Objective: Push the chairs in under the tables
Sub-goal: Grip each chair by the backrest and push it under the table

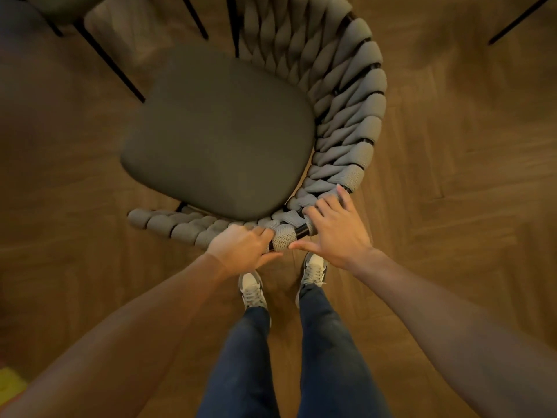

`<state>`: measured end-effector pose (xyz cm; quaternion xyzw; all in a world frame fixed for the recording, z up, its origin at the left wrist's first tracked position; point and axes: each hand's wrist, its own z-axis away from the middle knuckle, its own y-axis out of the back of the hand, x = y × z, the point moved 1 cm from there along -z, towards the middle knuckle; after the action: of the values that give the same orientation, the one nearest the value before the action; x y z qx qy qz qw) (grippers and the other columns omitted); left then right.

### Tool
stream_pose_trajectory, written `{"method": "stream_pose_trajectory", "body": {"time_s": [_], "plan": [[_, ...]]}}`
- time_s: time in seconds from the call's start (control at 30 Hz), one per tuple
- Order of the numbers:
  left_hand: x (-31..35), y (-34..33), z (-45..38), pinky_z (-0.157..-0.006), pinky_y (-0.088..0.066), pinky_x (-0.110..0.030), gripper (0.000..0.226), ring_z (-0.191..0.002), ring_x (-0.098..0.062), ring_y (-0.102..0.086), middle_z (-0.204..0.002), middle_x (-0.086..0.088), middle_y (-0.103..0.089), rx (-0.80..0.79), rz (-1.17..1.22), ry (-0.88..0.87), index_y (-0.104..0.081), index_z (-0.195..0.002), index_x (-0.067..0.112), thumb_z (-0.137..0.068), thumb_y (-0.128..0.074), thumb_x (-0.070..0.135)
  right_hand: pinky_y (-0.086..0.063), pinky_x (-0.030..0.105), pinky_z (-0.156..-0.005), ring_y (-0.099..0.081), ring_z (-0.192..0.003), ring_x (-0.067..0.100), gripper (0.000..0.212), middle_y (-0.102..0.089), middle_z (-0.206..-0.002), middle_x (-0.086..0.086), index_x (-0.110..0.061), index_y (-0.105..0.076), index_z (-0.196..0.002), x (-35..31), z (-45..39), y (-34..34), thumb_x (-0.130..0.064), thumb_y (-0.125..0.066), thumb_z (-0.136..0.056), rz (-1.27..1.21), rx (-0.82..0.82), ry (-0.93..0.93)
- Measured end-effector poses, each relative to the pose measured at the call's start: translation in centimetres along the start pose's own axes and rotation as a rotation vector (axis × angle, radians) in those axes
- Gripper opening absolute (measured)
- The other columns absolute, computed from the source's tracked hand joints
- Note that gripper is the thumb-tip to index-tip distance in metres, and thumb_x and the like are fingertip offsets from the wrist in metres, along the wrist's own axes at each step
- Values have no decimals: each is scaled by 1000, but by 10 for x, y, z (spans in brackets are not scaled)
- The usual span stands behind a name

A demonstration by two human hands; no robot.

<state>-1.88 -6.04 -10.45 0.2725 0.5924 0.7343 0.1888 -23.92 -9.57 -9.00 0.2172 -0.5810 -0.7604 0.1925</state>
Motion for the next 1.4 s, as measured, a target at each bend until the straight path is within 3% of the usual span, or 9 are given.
{"method": "stream_pose_trajectory", "body": {"time_s": [0.27, 0.37, 0.43, 0.57, 0.73, 0.87, 1.0, 1.2, 1.4], "plan": [[-65, 10, 23, -52, -35, -22, 57, -74, -14, -66, -93, 2, -68, -47, -68, -371, -64, -104, 17, -99, -26, 59, -14, 53, -120, -52, -119, 26, 83, -63, -110, 6, -15, -65, -113, -90, 8, -8, -85, -31, -83, -116, -7, -363], [-94, 13, 36, -44, -25, -20, 68, -58, -12, -61, -79, 5, -66, -20, -83, -428, -64, -92, 21, -99, -11, 63, -14, 54, -121, -51, -121, 26, 80, -62, -111, 5, -16, -64, -114, -125, 1, -11, -84, -33, -83, -159, 11, -460], [-111, 9, 45, -42, -33, -22, 72, -64, -12, -62, -84, 5, -67, -66, -102, -424, -63, -97, 22, -96, -7, 66, -11, 54, -121, -49, -123, 26, 80, -62, -113, 5, -16, -63, -115, -144, -4, -14, -84, -32, -84, -199, 33, -503], [-110, 17, 59, -66, -50, -28, 85, -94, -15, -63, -111, 4, -62, -222, -136, -351, -54, -119, 23, -84, 5, 73, -3, 51, -121, -44, -131, 24, 83, -60, -122, 4, -18, -60, -125, -163, -6, -14, -82, -29, -85, -253, 30, -529], [-77, 20, 84, -106, -36, -40, 53, -115, -23, -56, -122, -3, -62, -195, -58, 95, -58, -123, 18, -91, -48, 59, -22, 44, -118, -43, -129, 17, 62, -56, -129, -1, -21, -55, -133, -151, -1, 5, -67, -38, -95, -464, 205, -564], [2, 30, 114, -93, -44, -38, 26, -107, -18, -54, -113, 0, -59, 272, 408, 682, -63, -113, 15, -93, -61, 32, -33, 36, -106, -43, -126, 17, 47, -52, -132, 2, -18, -51, -133, -106, 19, 24, -49, -51, -98, -620, 493, -760], [70, 37, 99, -81, -52, -30, 12, -95, -17, -64, -99, 0, -65, 347, 1238, 1371, -60, -103, 19, -97, -56, 28, -39, 37, -108, -45, -129, 22, 54, -47, -140, 9, -12, -42, -142, -21, 30, 26, -40, -56, -98, -938, 563, -1142], [86, 24, 27, -94, -54, -46, 56, -106, -26, -64, -127, -14, -59, 400, 1960, 1675, -34, -145, 14, -98, -56, 36, -44, 44, -106, -54, -118, 23, 64, -50, -136, 4, -20, -33, -148, 41, -4, 26, -35, -62, -94, -1600, 501, -1419], [86, 18, -16, -98, -51, -46, 46, -100, -27, -65, -127, -14, -61, 626, 2062, 1899, -48, -130, 14, -93, -64, 37, -52, 39, -92, -59, -104, 24, 67, -53, -132, 9, -15, -36, -147, 78, -31, 30, -22, -70, -90, -1674, 396, -1446]]}}
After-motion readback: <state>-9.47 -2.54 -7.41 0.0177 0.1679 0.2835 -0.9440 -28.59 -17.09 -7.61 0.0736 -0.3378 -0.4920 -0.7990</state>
